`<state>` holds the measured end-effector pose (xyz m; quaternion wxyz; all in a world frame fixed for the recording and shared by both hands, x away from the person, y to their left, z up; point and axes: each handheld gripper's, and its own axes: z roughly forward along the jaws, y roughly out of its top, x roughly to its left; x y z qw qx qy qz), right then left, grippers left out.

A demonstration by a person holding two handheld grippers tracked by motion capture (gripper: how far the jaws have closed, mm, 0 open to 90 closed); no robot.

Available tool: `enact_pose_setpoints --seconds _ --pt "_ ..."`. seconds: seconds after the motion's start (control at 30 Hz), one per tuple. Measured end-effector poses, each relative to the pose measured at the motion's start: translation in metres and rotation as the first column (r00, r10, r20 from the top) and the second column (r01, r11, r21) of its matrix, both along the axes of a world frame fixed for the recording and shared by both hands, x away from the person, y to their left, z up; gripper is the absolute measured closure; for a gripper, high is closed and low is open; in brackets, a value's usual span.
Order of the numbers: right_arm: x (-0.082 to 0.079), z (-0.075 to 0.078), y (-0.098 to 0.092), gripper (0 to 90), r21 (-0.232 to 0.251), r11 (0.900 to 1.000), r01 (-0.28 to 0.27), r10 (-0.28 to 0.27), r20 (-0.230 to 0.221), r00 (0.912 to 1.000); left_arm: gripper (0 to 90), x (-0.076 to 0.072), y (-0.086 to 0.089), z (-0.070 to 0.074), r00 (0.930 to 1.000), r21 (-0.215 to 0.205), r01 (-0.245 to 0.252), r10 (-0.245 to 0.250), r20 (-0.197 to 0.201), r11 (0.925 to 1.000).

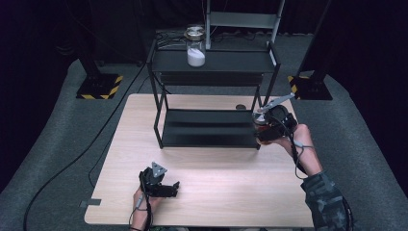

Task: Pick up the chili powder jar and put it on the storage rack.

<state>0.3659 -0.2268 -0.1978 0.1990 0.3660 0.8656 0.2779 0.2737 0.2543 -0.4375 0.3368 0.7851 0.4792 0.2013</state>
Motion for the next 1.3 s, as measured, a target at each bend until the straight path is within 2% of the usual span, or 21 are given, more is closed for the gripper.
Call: enact_pose_setpoints --seconds 0.5,1.3 --pt "0.014 0.018 0.006 30.9 -0.018 1.000 -0.003 0.004 0.009 1.0000 0.1 0.000 0.000 0.000 1.0000 0.000 0.000 0.000 0.000 1.0000" --pt "0.028 0.047 0.016 30.9 -0.048 0.999 -0.001 0.002 0.029 0.9996 0.2 0.000 0.000 0.000 1.0000 0.000 0.000 0.000 0.000 1.0000"
